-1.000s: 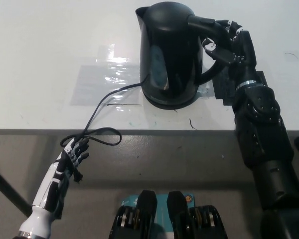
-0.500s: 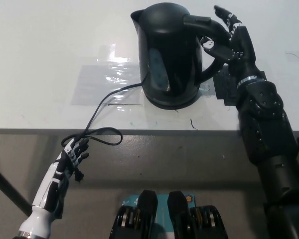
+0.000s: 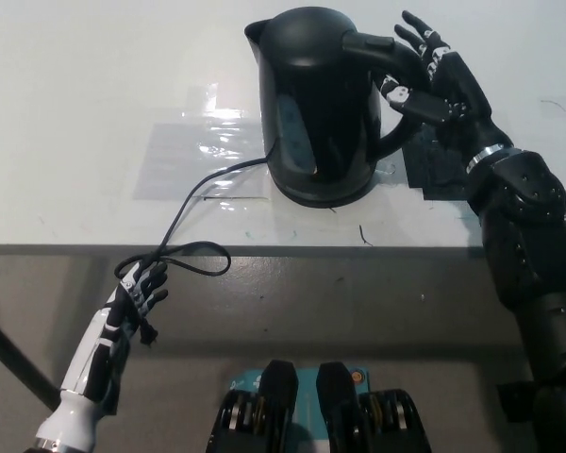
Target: A kettle and its base are kept separately on the desk infront of the robot and the robot uses its right hand to lift the kettle by its handle and places it on its base to align it correctly.
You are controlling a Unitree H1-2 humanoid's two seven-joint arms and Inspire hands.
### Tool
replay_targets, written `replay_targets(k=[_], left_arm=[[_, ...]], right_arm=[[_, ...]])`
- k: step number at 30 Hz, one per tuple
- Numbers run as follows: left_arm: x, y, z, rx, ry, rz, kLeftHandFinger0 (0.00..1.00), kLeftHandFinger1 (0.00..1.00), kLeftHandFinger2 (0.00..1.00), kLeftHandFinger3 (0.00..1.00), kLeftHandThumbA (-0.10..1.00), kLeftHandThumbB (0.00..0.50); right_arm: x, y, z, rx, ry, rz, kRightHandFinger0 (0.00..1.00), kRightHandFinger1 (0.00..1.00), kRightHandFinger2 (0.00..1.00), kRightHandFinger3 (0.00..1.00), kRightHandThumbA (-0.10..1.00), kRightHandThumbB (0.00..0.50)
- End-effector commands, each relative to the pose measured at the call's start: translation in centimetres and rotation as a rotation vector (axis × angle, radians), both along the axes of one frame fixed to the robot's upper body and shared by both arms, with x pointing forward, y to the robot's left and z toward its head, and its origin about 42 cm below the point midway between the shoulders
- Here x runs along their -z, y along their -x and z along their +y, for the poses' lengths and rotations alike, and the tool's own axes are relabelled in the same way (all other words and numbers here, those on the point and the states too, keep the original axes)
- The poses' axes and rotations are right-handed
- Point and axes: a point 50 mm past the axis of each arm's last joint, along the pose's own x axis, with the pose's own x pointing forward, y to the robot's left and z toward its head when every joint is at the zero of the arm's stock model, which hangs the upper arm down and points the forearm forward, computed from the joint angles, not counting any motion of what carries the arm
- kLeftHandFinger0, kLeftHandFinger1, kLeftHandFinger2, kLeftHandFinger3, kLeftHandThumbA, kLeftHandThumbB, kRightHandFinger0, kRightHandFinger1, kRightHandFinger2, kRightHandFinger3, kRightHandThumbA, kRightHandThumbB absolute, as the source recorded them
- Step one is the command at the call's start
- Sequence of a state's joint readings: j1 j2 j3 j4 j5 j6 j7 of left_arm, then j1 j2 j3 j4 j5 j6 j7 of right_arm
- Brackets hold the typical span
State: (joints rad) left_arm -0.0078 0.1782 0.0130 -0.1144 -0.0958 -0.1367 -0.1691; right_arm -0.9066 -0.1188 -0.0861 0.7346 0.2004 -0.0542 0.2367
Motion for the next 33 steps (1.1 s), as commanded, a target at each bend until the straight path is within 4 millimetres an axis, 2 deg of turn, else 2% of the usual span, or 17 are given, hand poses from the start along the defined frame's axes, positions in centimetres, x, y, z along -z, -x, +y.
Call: replay_targets(k=[1,5,6,8,14,15,16,19,23,28,29,31,33], left_arm=[[-1.0,0.0,0.9,0.009,-0.025,-0.062,1.00,1.00,1.00,1.00,1.00,0.063],[-1.0,0.0,0.9,0.008,-0.027,-0.061,1.00,1.00,1.00,1.00,1.00,0.062],[-1.0,0.0,1.0,0.006,-0.025,-0.060,1.00,1.00,1.00,1.00,1.00,0.084],[-1.1,0.0,1.0,0.002,-0.025,-0.061,1.00,1.00,1.00,1.00,1.00,0.087],[-1.1,0.0,1.1,0.000,-0.031,-0.063,1.00,1.00,1.00,1.00,1.00,0.082],[-1.1,0.0,1.1,-0.004,-0.030,-0.056,1.00,1.00,1.00,1.00,1.00,0.102],[-1.1,0.0,1.1,-0.002,-0.023,-0.058,1.00,1.00,1.00,1.00,1.00,0.095],[-1.0,0.0,1.1,0.000,-0.020,-0.062,1.00,1.00,1.00,1.00,1.00,0.086],[-0.9,0.0,1.0,-0.004,-0.024,-0.068,1.00,1.00,1.00,1.00,1.00,0.094],[-0.9,0.0,1.1,-0.010,-0.027,-0.065,1.00,1.00,1.00,1.00,1.00,0.095],[-0.9,0.1,1.2,-0.011,-0.026,-0.061,1.00,1.00,1.00,1.00,1.00,0.096],[-0.8,0.1,1.2,-0.008,-0.022,-0.063,1.00,1.00,1.00,1.00,1.00,0.102],[-0.7,0.1,1.3,-0.007,-0.017,-0.063,1.00,1.00,1.00,1.00,1.00,0.105]], right_arm=[[-3.5,-0.5,1.2,-0.104,-0.025,-0.086,1.00,1.00,1.00,1.00,0.63,0.500],[-3.7,-0.5,1.0,-0.115,-0.046,-0.092,1.00,1.00,1.00,1.00,0.65,0.500],[-3.9,-0.5,0.9,-0.116,-0.050,-0.095,1.00,1.00,1.00,1.00,0.66,0.500],[-4.1,-0.5,0.7,-0.118,-0.064,-0.100,1.00,1.00,1.00,1.00,0.66,0.500],[-5.0,-0.2,-0.3,-0.094,-0.062,-0.134,1.00,1.00,1.00,1.00,0.70,0.500],[-5.2,-0.1,-0.6,-0.091,-0.061,-0.149,1.00,1.00,1.00,1.00,0.70,0.500],[-5.4,0.1,-0.9,-0.095,-0.073,-0.169,1.00,1.00,1.00,1.00,0.74,0.500],[-5.7,0.3,-1.4,-0.106,-0.091,-0.193,1.00,1.00,1.00,1.00,0.74,0.500],[-6.7,0.8,-3.4,-0.123,-0.160,-0.188,1.00,1.00,1.00,1.00,0.68,0.500],[-7.2,1.4,-5.4,-0.138,-0.198,-0.182,1.00,1.00,1.00,1.00,0.69,0.500],[-7.2,1.6,-6.1,-0.151,-0.222,-0.181,1.00,1.00,1.00,1.00,0.71,0.500],[-7.2,1.9,-7.6,-0.095,-0.206,-0.231,1.00,1.00,1.00,1.00,0.93,0.500],[-7.3,2.2,-8.8,-0.026,-0.169,-0.267,1.00,1.00,1.00,1.00,1.00,0.500]])
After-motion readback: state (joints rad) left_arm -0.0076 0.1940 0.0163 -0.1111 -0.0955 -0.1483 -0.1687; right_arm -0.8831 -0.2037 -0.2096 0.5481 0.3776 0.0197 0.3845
